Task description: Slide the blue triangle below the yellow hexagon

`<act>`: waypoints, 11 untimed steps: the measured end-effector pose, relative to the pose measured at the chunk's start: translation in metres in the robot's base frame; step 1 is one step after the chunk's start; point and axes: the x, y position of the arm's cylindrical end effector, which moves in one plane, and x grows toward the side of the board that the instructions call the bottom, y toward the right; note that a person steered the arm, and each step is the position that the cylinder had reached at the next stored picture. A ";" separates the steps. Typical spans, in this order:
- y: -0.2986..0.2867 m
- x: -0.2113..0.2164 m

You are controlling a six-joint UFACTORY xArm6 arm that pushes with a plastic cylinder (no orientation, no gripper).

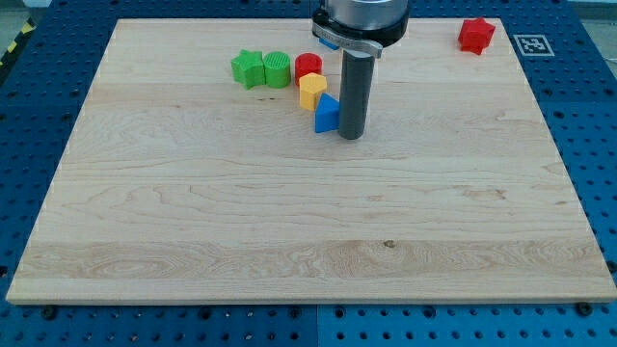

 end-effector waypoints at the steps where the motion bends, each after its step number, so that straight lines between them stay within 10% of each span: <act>1: 0.012 0.007; 7: -0.012 -0.018; 11: 0.003 0.061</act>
